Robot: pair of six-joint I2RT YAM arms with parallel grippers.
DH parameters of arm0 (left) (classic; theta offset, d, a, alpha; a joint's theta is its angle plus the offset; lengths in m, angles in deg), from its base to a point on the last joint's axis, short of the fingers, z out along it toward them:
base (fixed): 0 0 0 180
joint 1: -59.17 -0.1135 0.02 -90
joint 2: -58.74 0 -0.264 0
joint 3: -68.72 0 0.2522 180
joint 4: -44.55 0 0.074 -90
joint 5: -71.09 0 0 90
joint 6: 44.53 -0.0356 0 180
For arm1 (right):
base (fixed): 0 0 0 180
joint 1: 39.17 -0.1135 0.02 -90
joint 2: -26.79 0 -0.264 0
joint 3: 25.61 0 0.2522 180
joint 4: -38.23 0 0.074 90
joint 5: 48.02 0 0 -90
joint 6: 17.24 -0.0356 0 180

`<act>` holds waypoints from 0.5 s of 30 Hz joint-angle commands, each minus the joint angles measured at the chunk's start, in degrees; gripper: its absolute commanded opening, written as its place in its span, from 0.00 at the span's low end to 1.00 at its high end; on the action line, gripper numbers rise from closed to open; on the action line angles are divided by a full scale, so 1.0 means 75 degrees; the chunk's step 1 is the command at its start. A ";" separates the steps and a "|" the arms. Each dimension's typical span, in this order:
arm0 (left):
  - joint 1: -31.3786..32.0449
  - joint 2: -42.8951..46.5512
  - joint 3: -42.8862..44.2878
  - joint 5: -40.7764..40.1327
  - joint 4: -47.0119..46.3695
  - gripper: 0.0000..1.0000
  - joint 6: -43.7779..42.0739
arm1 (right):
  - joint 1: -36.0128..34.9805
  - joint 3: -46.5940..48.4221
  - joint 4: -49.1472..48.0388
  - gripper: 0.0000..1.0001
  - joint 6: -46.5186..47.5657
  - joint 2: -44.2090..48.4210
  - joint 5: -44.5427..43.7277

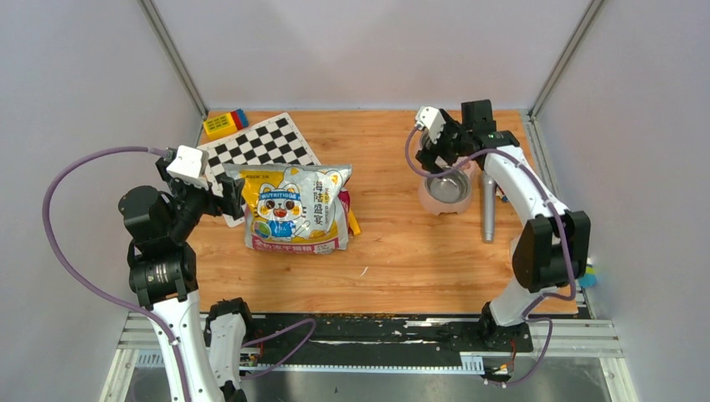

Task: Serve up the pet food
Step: Move the pet food bowl to the center of the board.

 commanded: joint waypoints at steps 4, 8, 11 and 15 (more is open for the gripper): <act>-0.0169 0.0035 -0.0060 0.0067 -0.0288 1.00 0.0155 | -0.0807 -0.2136 -0.1591 0.99 -0.3458 0.1362 0.1977; -0.0240 0.0076 -0.0066 0.0077 -0.0295 1.00 0.0174 | -0.1182 -0.2302 -0.2107 0.98 -0.4818 0.1204 0.2002; -0.0289 0.0129 -0.0072 0.0088 -0.0288 1.00 0.0201 | -0.1385 -0.2235 -0.2411 0.94 -0.5937 0.0759 0.2007; -0.0362 0.0171 -0.0089 0.0089 -0.0304 1.00 0.0211 | -0.1952 -0.2058 -0.2618 0.91 -0.6529 0.0041 0.1270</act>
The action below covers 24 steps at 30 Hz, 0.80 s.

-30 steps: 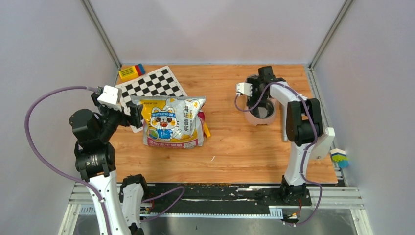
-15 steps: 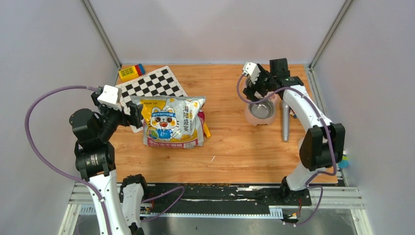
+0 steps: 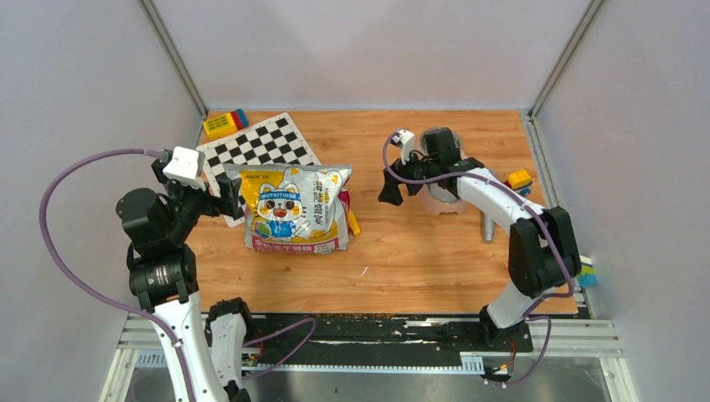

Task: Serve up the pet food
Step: Move the pet food bowl to the center of the board, then pick up the spatula from the center of the board.

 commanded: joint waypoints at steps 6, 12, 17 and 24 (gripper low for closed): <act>-0.0245 0.0165 -0.0121 0.0118 -0.0321 1.00 0.0191 | -0.1016 0.0636 -0.0765 0.90 -0.2097 -0.1526 -0.0840; -0.0275 0.0178 -0.0120 0.0154 -0.0326 1.00 0.0195 | -0.1195 0.0830 -0.0869 0.87 -0.2787 -0.2119 -0.1056; -0.0282 0.0145 -0.0120 0.0159 -0.0353 1.00 0.0204 | -0.1478 0.0643 -0.1088 0.86 -0.3007 -0.2300 -0.0934; -0.0276 0.0163 -0.0110 0.0135 -0.0344 1.00 0.0183 | -0.1711 0.0619 -0.1248 0.84 -0.3426 -0.2669 -0.0876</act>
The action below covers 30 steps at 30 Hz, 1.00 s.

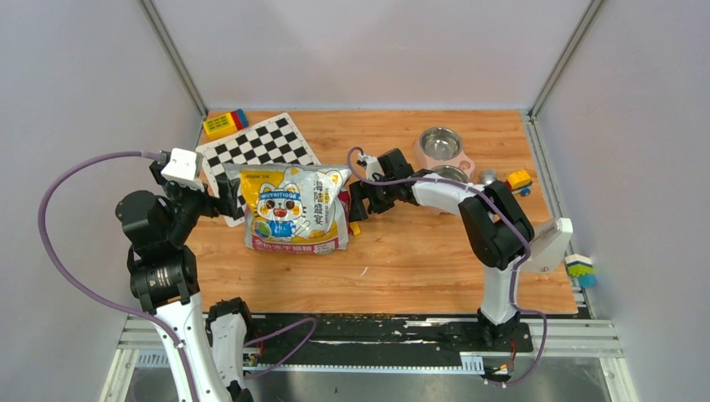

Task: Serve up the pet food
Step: Pick up the spatula from the center of the board.

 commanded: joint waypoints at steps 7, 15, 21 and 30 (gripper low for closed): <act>-0.0098 0.0063 -0.0006 0.0075 -0.0228 1.00 0.0089 | -0.0497 0.0018 -0.0372 0.80 -0.0541 -0.0385 -0.0796; -0.0107 0.0094 0.0001 0.0058 -0.0215 1.00 0.0081 | -0.0567 -0.0182 -0.0337 0.63 -0.0827 -0.0498 -0.1280; -0.0109 0.0099 -0.0003 0.0052 -0.0204 1.00 0.0062 | -0.0511 -0.0364 -0.0331 0.64 -0.0800 -0.0284 -0.2058; -0.0107 0.0111 0.0009 0.0074 -0.0203 1.00 0.0068 | -0.0072 -0.0489 -0.0125 0.66 -0.0347 0.0431 -0.3583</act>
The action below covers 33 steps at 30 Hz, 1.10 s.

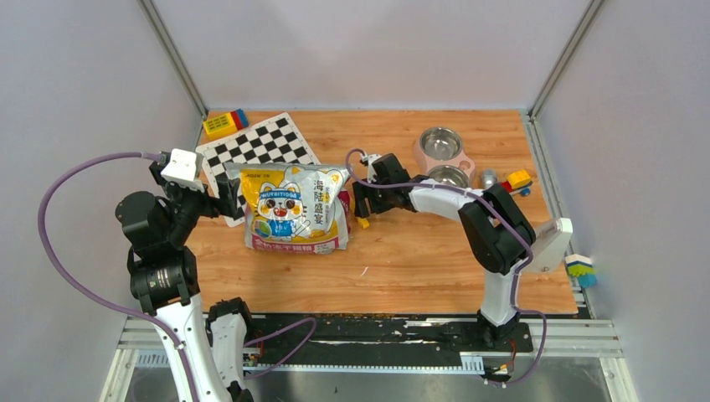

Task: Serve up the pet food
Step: Pick up the spatula from the center of the board.

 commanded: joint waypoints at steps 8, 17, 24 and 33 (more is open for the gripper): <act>-0.0107 0.0096 0.0002 0.0101 -0.0203 1.00 0.0081 | 0.0543 -0.0392 -0.0145 0.68 0.0423 0.0535 -0.0218; -0.0107 0.0130 0.0001 0.0109 -0.0189 1.00 0.0075 | 0.0515 0.0081 -0.0172 0.70 0.0916 -0.0428 0.0140; -0.0110 0.0141 -0.0017 0.0090 -0.0191 1.00 0.0072 | 0.0536 -0.0122 -0.0137 0.50 0.1015 -0.0211 -0.0389; -0.0107 0.0184 -0.0009 0.0130 -0.0192 1.00 0.0084 | 0.1043 -0.0593 -0.0094 0.30 0.1141 0.0618 -0.1433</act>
